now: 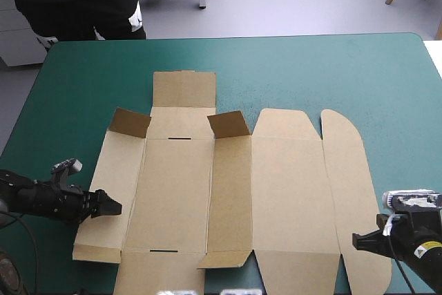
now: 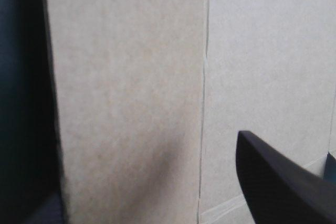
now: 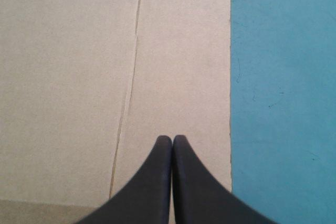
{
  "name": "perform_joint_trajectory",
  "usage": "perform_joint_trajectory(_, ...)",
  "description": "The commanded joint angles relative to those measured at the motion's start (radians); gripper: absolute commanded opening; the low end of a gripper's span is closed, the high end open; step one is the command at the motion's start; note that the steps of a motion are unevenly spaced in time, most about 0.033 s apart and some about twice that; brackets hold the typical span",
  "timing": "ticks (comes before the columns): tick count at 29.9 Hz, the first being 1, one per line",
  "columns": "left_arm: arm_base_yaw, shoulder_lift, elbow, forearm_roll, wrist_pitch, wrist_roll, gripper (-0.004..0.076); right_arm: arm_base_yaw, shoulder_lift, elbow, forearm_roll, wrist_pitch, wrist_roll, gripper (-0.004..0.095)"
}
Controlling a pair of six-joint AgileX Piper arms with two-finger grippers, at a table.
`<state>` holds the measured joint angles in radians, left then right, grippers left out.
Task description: Fold the box
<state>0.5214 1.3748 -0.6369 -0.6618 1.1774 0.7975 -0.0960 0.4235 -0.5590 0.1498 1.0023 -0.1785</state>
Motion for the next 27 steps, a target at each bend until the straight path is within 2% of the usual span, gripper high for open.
perform_joint_trajectory(1,-0.010,-0.015,-0.009,-0.054,0.056,-0.005,0.0503,0.002,0.007,-0.023,0.010,-0.053,-0.012,-0.0019)
perform_joint_trajectory(9,-0.010,-0.015,-0.009,-0.108,0.080,0.014,0.0496,0.002,0.007,-0.023,0.010,-0.053,-0.012,-0.0019)
perform_joint_trajectory(14,-0.010,-0.015,-0.009,-0.108,0.080,0.019,0.0425,0.002,0.007,-0.023,0.010,-0.053,-0.012,-0.0019)
perform_joint_trajectory(19,-0.010,-0.015,-0.009,-0.083,0.084,0.019,0.0295,0.002,0.007,-0.023,0.010,-0.053,-0.012,-0.0019)
perform_joint_trajectory(27,-0.010,-0.015,-0.009,-0.048,0.099,0.023,0.0041,0.002,0.007,-0.023,0.010,-0.053,-0.012,-0.0019)
